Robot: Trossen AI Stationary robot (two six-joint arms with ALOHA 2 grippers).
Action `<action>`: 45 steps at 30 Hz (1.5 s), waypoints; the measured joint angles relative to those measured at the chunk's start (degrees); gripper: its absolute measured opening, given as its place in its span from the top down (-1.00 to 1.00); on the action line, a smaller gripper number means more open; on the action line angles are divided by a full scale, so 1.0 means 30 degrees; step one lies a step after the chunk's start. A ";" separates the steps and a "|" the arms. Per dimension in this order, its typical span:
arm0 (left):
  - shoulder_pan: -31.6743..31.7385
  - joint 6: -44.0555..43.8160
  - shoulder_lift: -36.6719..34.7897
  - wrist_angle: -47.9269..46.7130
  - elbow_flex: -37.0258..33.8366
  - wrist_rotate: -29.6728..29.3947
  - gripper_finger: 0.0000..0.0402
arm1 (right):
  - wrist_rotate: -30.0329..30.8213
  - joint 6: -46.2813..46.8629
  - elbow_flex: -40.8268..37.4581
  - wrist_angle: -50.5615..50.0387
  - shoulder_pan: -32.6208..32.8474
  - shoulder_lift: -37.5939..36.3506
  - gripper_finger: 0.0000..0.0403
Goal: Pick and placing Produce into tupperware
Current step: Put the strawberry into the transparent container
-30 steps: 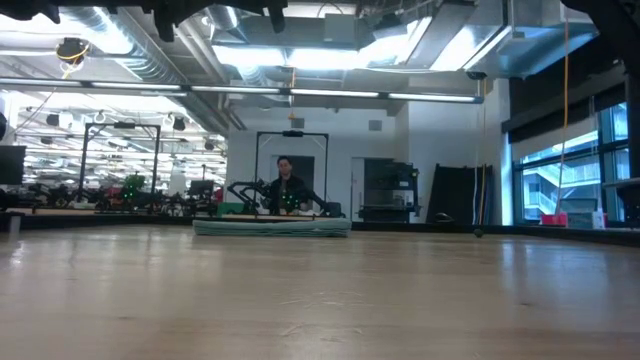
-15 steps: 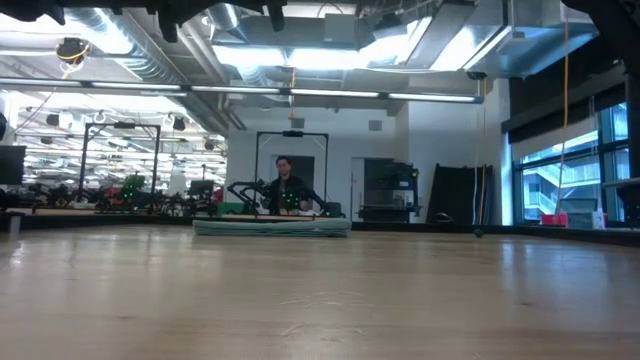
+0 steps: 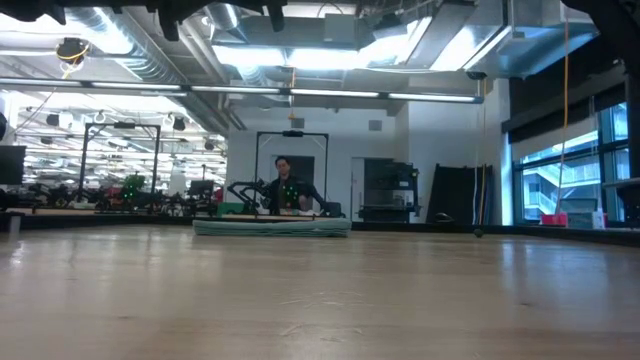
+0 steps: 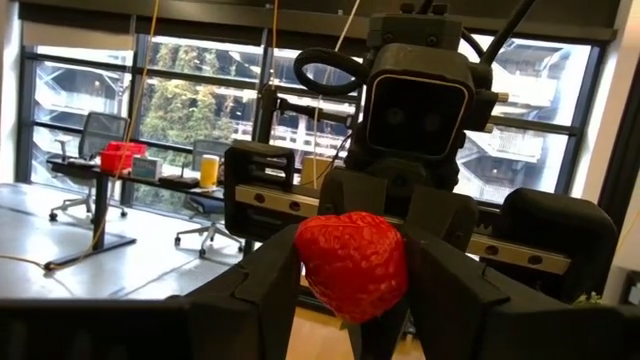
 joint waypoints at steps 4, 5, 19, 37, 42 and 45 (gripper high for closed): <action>0.0000 0.0066 0.0000 0.0000 0.0000 0.0039 0.21 | 0.0004 0.0000 0.0000 -0.0015 0.0003 0.0003 1.00; 0.0000 0.0074 0.0000 0.0000 0.0000 0.0039 0.22 | -0.0002 0.0011 0.0000 -0.0027 0.0003 -0.0002 1.00; -0.0007 0.0437 0.0007 0.0070 0.0000 0.0055 0.30 | 0.0004 0.0291 0.0022 -0.0231 0.0003 -0.0004 1.00; -0.0003 0.0583 -0.0177 0.0341 0.0006 0.0657 0.35 | -0.0368 0.0612 0.0022 -0.0927 0.0003 -0.0004 0.42; -0.0007 0.0025 -0.0605 -0.0448 0.0010 0.1934 0.34 | -0.0382 0.0773 0.0022 -0.5486 -0.0248 -0.0004 0.15; -0.0007 -0.0997 -0.1194 -0.1988 0.0029 0.2959 0.30 | -0.0346 0.0789 0.0022 -0.9616 -0.0633 -0.0004 0.04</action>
